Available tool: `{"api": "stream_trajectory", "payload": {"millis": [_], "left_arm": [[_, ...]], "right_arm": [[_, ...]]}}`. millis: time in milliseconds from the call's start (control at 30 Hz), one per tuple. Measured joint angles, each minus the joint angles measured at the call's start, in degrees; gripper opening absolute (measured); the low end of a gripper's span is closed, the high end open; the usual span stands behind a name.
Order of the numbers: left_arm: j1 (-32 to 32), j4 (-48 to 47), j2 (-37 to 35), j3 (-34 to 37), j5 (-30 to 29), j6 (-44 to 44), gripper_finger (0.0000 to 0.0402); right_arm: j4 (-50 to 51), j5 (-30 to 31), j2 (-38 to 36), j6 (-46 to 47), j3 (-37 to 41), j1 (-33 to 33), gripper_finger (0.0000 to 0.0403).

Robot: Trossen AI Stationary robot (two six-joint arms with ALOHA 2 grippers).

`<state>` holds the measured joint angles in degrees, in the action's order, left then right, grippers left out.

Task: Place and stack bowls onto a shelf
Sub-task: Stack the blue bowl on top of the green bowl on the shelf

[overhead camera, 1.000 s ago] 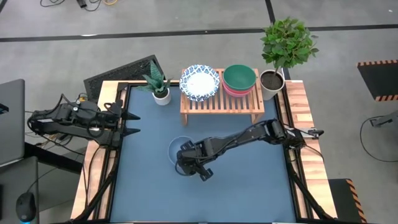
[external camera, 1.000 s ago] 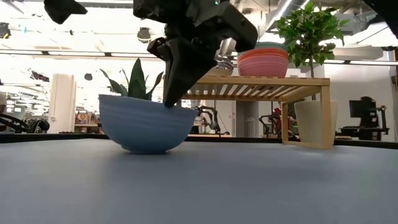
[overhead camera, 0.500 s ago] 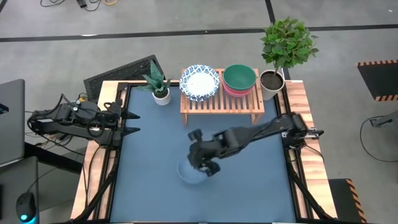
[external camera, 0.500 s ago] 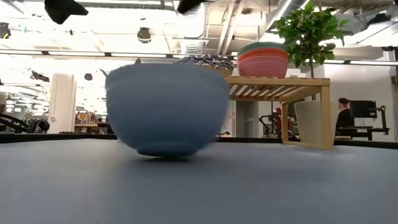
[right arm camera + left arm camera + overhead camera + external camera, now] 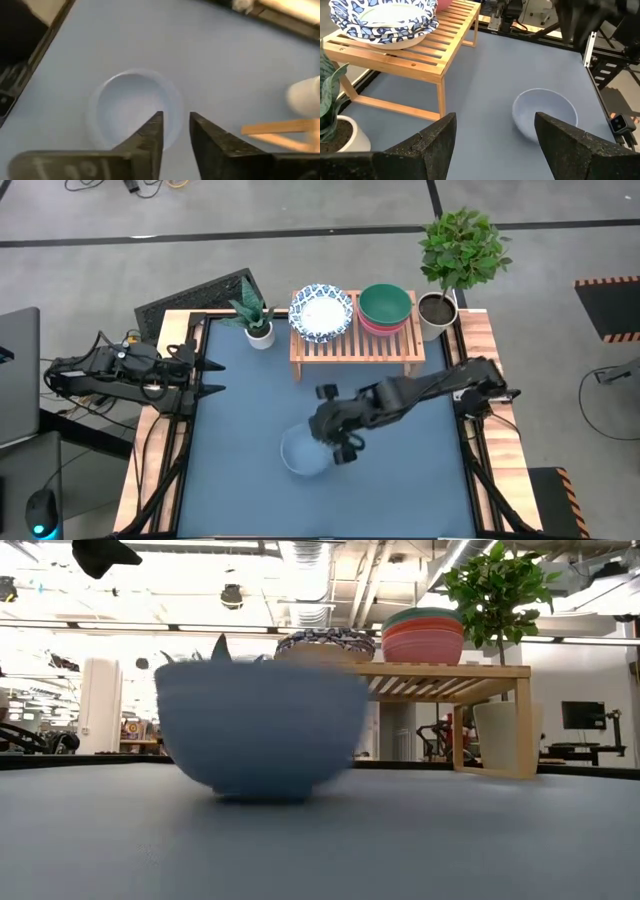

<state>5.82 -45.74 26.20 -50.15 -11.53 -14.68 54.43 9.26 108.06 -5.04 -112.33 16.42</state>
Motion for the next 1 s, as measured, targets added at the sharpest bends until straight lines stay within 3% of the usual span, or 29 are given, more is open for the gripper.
{"api": "stream_trajectory", "payload": {"millis": [167, 267, 467, 600, 1000], "left_arm": [[0.0, -0.02, 0.0, 0.0, -0.35, -0.02, 0.0253], [0.0, -0.04, 0.0, 0.0, -0.33, -0.5, 0.0253], [0.0, -1.05, 0.0, 0.02, -0.55, -0.9, 0.0253], [-0.01, -1.36, 0.02, 0.04, -1.78, -0.94, 0.0253], [0.0, 0.61, 0.04, 6.01, -3.12, -2.98, 0.0253]], "right_arm": [[2.24, -0.46, 6.06, 2.14, 0.0, -0.09, 0.0166], [2.45, -4.43, 9.5, -0.48, 0.04, -0.2, 0.0178], [1.97, -11.82, 14.98, -5.35, 0.0, 1.74, 0.0174], [4.73, -12.46, 17.3, -5.15, 0.11, 2.37, 0.0171], [5.55, -10.83, 14.58, -0.65, 0.02, 3.1, 0.0171]]}}
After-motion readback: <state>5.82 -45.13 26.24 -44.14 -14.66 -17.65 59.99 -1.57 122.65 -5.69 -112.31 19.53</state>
